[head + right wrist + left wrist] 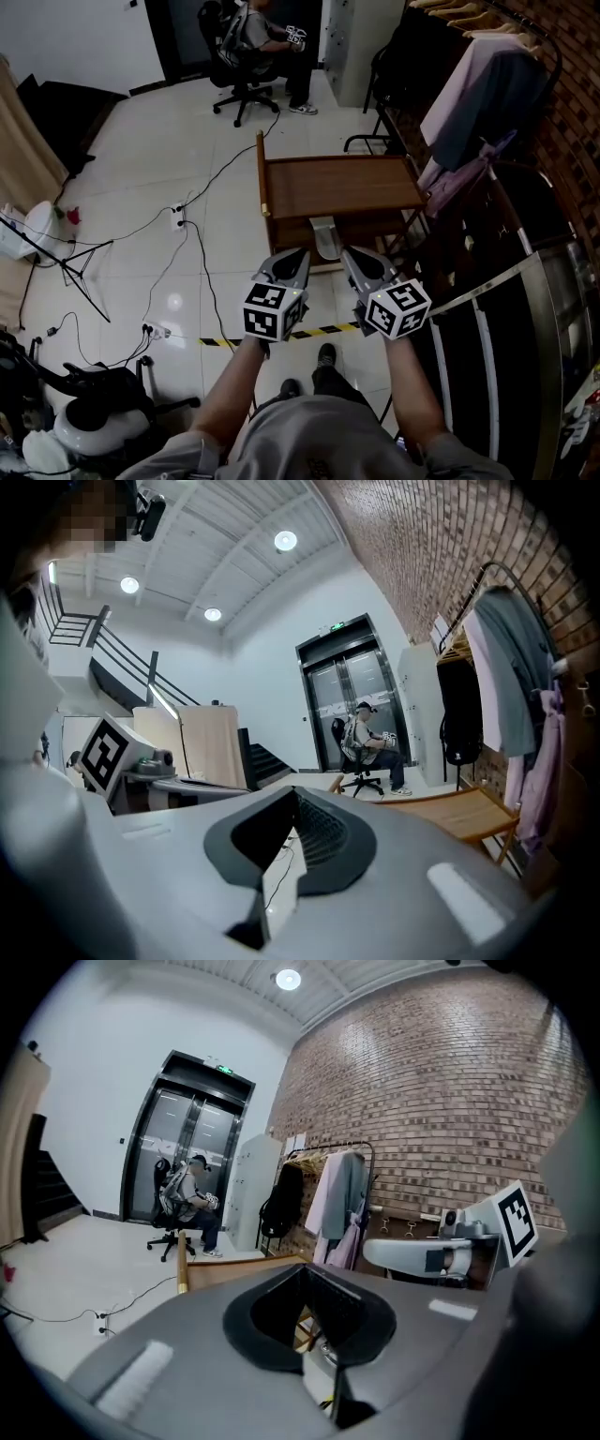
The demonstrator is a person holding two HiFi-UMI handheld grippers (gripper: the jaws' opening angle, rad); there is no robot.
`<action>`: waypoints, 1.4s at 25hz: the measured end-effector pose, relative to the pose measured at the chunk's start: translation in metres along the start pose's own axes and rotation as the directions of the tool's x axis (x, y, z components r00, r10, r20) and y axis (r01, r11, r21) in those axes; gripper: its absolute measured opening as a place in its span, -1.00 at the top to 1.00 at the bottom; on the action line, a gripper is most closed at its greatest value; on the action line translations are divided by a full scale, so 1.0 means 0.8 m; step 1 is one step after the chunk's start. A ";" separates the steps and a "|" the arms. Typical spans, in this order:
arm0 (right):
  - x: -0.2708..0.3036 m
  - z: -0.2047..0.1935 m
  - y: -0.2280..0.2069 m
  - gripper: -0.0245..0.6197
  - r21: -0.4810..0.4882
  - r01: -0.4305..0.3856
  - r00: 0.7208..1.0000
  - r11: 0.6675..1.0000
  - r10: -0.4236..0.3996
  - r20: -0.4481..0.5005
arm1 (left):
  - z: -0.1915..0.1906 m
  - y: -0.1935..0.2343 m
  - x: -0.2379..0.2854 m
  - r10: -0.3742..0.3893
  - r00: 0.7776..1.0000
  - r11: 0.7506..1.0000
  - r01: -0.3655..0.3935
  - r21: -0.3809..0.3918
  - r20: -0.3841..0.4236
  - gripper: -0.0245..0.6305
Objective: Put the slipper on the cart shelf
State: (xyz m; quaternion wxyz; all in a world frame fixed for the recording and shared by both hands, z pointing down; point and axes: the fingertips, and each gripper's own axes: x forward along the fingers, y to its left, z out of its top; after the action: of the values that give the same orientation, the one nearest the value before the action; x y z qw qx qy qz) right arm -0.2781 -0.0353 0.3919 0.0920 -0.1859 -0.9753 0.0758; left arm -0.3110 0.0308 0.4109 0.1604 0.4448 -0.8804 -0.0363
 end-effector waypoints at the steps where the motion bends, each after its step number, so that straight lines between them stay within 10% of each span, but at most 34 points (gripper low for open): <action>1: 0.007 0.003 -0.009 0.92 -0.003 -0.008 1.000 1.000 0.008 0.001 | 0.005 0.002 0.011 0.007 1.000 1.000 -0.007 0.000 0.002 0.90; 21: 0.103 0.043 -0.134 0.92 -0.074 -0.052 0.999 0.996 0.053 0.012 | 0.054 0.041 0.146 0.087 0.996 0.995 -0.087 0.042 -0.003 0.90; 35: 0.173 -0.193 -0.227 0.80 -0.031 0.052 0.941 0.998 -0.059 -0.334 | -0.114 0.115 0.240 0.072 0.984 0.995 -0.083 -0.059 -0.161 0.90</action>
State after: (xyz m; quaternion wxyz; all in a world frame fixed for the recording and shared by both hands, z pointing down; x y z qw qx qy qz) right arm -0.4361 -0.1328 0.5963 0.2566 -0.1694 -0.9511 0.0298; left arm -0.4593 -0.0591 0.5645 0.2458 0.4061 -0.8799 -0.0235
